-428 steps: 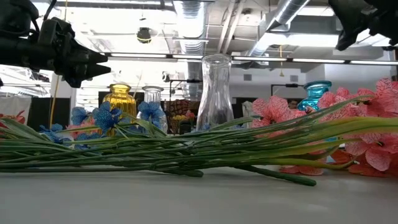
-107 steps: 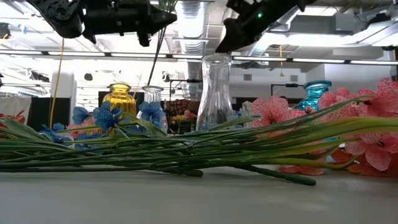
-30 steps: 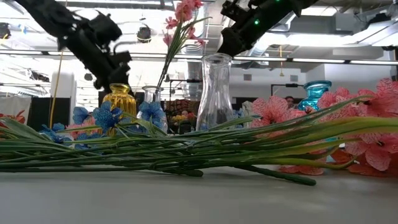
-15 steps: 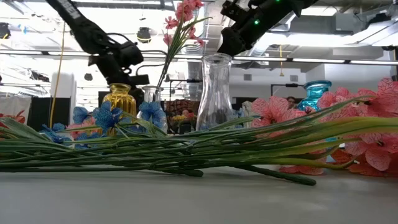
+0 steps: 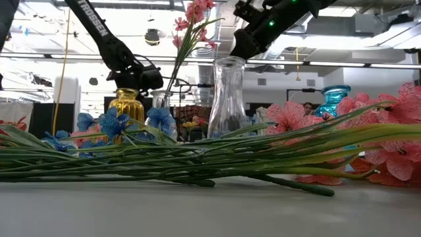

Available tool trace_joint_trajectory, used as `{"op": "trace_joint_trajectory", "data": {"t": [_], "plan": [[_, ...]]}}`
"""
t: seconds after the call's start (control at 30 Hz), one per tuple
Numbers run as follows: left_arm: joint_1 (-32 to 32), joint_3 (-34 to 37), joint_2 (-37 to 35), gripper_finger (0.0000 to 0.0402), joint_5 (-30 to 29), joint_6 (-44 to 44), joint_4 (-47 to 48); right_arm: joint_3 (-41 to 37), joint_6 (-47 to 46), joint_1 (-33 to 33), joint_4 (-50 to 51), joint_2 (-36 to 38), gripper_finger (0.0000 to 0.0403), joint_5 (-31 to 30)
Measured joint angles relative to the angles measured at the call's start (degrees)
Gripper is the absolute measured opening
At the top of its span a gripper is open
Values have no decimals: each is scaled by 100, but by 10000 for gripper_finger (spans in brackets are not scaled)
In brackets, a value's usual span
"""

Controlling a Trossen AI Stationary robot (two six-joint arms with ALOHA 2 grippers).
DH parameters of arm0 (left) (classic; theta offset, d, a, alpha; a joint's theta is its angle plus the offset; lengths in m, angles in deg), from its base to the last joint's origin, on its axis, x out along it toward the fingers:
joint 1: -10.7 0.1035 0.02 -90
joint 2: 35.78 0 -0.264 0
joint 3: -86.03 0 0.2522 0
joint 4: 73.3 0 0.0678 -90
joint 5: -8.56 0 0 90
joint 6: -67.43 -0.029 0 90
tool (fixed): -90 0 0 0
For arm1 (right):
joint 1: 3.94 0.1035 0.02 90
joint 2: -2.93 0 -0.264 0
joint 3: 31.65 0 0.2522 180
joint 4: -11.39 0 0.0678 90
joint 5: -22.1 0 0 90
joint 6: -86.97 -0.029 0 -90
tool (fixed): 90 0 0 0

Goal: Sort flowers into vase by color
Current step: Put the top pink flowers into the top transparent vase

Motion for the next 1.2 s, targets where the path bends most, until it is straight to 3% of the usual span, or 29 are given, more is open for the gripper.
{"op": "trace_joint_trajectory", "data": {"t": [0.3, 0.97, 1.2], "plan": [[40, -9, 113, 174, -200, -212, 85, 0, 12, 0, 7, 0, 219, 0], [72, -11, 102, 11, 282, -306, 548, 0, 10, 0, 13, 0, 219, 0], [72, -7, 95, 4, 296, -249, 545, 0, 9, 0, 13, 0, 219, 0]]}}
